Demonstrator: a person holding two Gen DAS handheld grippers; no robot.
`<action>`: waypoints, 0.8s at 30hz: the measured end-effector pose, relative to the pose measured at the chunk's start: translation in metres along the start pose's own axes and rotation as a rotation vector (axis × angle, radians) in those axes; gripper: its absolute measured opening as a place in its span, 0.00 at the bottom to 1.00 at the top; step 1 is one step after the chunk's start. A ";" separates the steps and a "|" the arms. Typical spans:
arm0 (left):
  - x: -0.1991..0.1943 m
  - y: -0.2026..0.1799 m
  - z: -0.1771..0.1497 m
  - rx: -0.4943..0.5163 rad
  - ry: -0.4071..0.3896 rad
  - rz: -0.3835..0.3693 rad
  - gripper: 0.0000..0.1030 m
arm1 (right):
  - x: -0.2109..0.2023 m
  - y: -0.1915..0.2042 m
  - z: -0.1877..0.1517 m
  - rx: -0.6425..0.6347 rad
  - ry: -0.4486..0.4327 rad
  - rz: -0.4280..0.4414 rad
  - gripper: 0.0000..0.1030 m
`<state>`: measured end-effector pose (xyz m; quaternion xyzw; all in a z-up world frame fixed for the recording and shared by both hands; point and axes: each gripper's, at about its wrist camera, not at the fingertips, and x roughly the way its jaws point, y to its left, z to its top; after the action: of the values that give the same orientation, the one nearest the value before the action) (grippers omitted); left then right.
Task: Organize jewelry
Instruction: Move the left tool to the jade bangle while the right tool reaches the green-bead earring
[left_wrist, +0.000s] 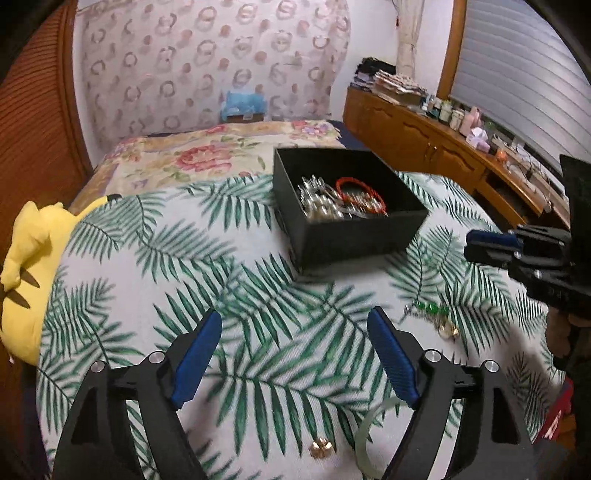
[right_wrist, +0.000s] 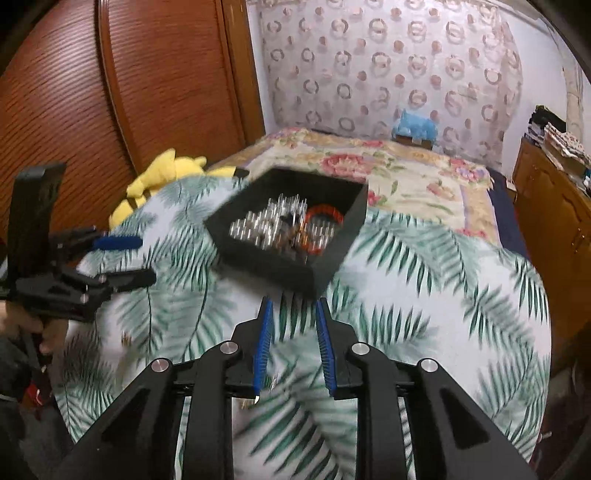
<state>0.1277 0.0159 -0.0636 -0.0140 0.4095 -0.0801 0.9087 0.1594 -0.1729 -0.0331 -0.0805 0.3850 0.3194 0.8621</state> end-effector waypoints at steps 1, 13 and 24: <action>0.000 -0.002 -0.003 0.005 0.005 0.000 0.76 | 0.000 0.003 -0.008 0.000 0.010 0.000 0.25; -0.002 -0.023 -0.029 0.046 0.023 -0.011 0.79 | 0.011 0.022 -0.030 -0.028 0.046 -0.012 0.25; -0.019 -0.029 -0.047 0.048 -0.001 -0.014 0.79 | 0.041 0.022 -0.019 -0.080 0.117 -0.001 0.25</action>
<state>0.0759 -0.0078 -0.0781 0.0050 0.4068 -0.0963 0.9084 0.1543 -0.1433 -0.0731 -0.1337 0.4214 0.3289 0.8345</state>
